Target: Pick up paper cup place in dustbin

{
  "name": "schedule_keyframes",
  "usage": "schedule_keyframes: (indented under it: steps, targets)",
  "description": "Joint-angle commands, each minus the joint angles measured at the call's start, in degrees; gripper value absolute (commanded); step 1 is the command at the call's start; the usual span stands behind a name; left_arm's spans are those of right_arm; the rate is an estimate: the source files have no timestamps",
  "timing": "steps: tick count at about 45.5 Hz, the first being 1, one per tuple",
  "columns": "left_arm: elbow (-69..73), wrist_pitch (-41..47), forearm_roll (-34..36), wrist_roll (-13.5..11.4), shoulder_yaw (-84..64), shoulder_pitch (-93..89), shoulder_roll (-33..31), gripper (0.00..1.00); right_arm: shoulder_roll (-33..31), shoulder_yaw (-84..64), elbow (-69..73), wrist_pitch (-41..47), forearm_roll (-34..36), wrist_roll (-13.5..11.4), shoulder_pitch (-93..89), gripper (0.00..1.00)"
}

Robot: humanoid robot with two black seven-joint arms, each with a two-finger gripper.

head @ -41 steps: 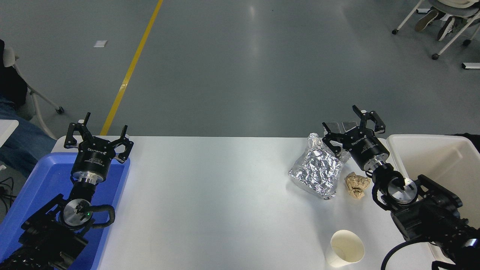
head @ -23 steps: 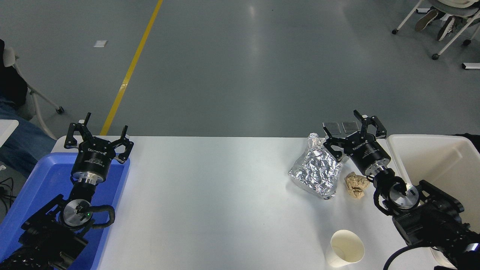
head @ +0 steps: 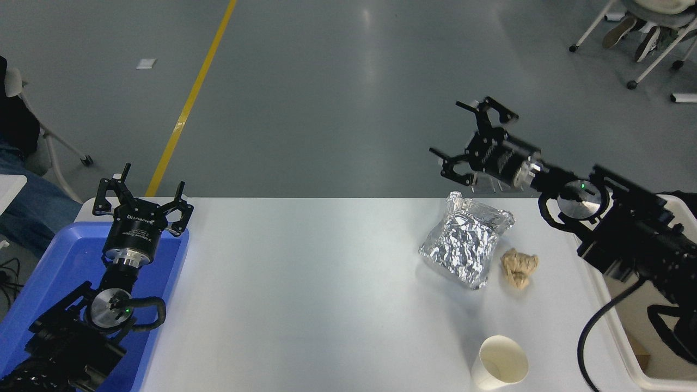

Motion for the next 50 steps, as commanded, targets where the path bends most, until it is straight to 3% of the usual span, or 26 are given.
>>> schedule_keyframes:
  steps: [1,12,21,34,50]
  targets:
    - [0.00,0.08,-0.10,-0.03,-0.08,0.00,0.01,1.00,-1.63,-24.66,11.53,0.36,-11.47,-0.16,19.52,1.00]
    - [0.00,0.00,-0.10,-0.03,-0.08,0.00,0.01,1.00,3.11,-52.79,28.13,0.53,-16.13,-0.07,38.33,1.00]
    - [0.00,0.00,-0.10,-0.03,-0.08,0.00,0.01,1.00,7.86,-64.14,41.67,1.15,-15.69,-0.07,49.84,1.00]
    - [0.00,-0.09,-0.01,0.06,-0.08,0.00,0.01,1.00,10.85,-70.21,52.06,5.63,-4.18,0.01,64.62,1.00]
    - [0.00,-0.09,-0.01,0.06,-0.17,0.09,0.01,1.00,12.17,-71.35,52.23,5.63,-3.03,0.01,64.01,1.00]
